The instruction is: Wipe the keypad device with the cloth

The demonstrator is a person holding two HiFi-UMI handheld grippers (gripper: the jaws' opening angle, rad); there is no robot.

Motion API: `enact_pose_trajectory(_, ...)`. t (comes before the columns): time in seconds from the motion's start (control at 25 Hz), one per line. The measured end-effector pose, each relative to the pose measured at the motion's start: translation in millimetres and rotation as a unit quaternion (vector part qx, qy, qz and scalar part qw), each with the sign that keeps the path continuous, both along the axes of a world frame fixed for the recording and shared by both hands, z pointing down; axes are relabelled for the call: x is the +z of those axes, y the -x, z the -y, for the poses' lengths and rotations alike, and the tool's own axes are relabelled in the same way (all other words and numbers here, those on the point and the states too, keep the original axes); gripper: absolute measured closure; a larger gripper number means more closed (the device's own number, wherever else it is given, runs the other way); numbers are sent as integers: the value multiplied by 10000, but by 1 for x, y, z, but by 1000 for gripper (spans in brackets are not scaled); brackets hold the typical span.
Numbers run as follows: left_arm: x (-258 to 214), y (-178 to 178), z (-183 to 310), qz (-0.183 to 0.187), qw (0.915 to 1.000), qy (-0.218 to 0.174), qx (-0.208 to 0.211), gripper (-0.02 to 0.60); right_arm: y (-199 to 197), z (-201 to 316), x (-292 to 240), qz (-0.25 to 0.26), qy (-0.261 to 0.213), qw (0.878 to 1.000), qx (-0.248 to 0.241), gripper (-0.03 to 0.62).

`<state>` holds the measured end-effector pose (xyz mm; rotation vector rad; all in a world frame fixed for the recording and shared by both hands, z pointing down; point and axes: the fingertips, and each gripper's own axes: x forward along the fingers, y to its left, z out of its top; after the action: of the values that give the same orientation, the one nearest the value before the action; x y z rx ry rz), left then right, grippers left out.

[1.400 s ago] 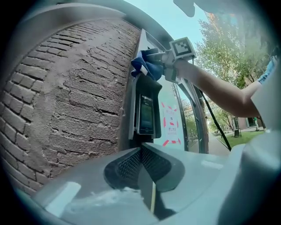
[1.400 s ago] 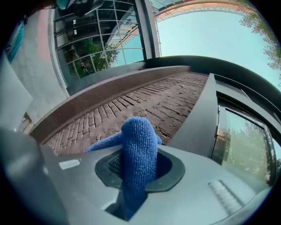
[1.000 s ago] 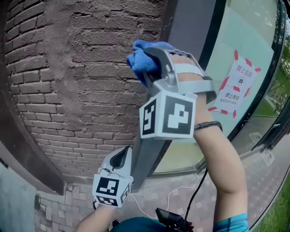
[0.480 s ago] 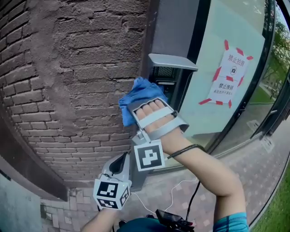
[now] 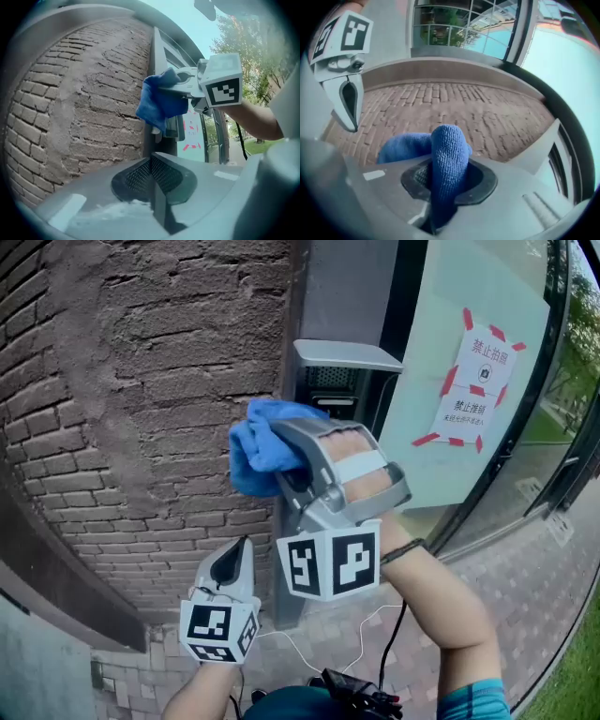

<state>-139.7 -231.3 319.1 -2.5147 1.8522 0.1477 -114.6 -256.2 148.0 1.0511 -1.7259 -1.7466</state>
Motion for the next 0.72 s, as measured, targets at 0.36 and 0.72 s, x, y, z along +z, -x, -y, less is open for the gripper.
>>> enact_pose_trajectory(0.36, -97, 34, 16, 305, 9922, -924, -778, 591, 3, 21, 17, -204, -94, 9996, 182, 528)
enact_pose_trajectory(0.72, -26, 16, 29, 178, 9978, -149, -621, 591, -6, 19, 123, -467, 1033, 9935, -31, 528)
